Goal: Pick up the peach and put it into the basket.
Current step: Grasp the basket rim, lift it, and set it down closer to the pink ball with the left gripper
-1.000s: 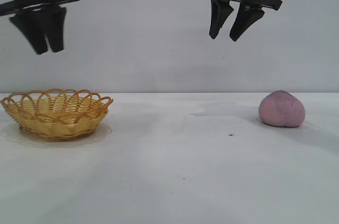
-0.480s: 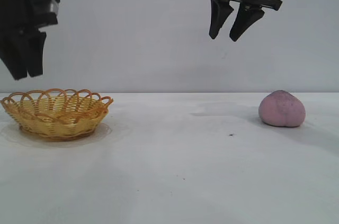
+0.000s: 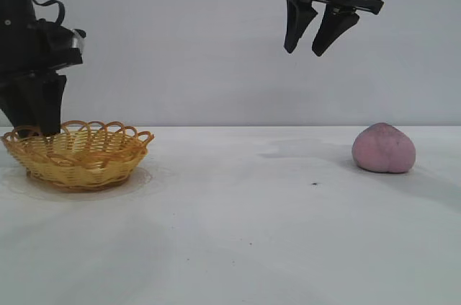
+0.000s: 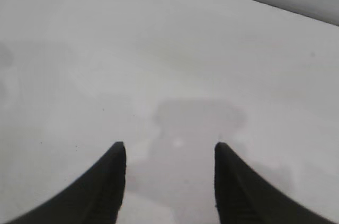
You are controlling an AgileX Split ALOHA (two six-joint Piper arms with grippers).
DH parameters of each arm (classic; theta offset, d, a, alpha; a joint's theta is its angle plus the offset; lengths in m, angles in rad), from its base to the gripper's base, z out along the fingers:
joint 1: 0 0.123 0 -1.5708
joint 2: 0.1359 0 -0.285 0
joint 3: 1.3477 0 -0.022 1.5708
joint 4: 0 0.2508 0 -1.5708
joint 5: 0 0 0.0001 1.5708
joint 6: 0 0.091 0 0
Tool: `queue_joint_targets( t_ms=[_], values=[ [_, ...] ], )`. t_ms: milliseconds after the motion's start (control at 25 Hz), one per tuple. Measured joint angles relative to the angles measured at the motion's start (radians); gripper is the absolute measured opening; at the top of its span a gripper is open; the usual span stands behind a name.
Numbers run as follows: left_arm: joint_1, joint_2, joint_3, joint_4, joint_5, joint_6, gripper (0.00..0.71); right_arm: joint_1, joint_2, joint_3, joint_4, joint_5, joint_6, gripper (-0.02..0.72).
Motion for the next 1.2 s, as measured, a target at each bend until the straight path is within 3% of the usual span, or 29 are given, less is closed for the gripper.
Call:
queue_joint_targets(
  t_ms=[160, 360, 520, 640, 760, 960, 1080, 1200],
  values=[
    [0.002, 0.000, 0.000, -0.012, 0.008, 0.004, 0.000, 0.000, 0.000, 0.000, 0.000, 0.000, 0.000, 0.365],
    [0.002, 0.000, 0.037, -0.120, -0.021, -0.003, 0.000, 0.000, 0.000, 0.000, 0.000, 0.004, 0.002, 0.365],
    [0.002, -0.018, 0.153, -0.328, -0.116, -0.001, 0.000, 0.000, 0.000, 0.000, 0.000, 0.010, 0.002, 0.365],
    [-0.039, -0.059, 0.255, -0.417, -0.240, 0.000, 0.000, 0.000, 0.000, 0.000, -0.002, 0.015, 0.002, 0.365],
    [-0.117, -0.110, 0.333, -0.437, -0.371, -0.009, 0.000, 0.000, 0.000, 0.000, -0.002, 0.017, 0.003, 0.365],
    [-0.233, -0.138, 0.369, -0.440, -0.493, -0.055, 0.000, 0.000, 0.000, 0.000, -0.002, 0.022, 0.003, 0.365],
    [-0.268, -0.138, 0.369, -0.424, -0.535, -0.156, 0.000, 0.000, 0.000, 0.000, -0.002, 0.030, 0.003, 0.365],
    [-0.273, -0.138, 0.369, -0.412, -0.547, -0.199, 0.000, 0.000, 0.000, 0.000, -0.002, 0.039, 0.003, 0.365]
  ],
)
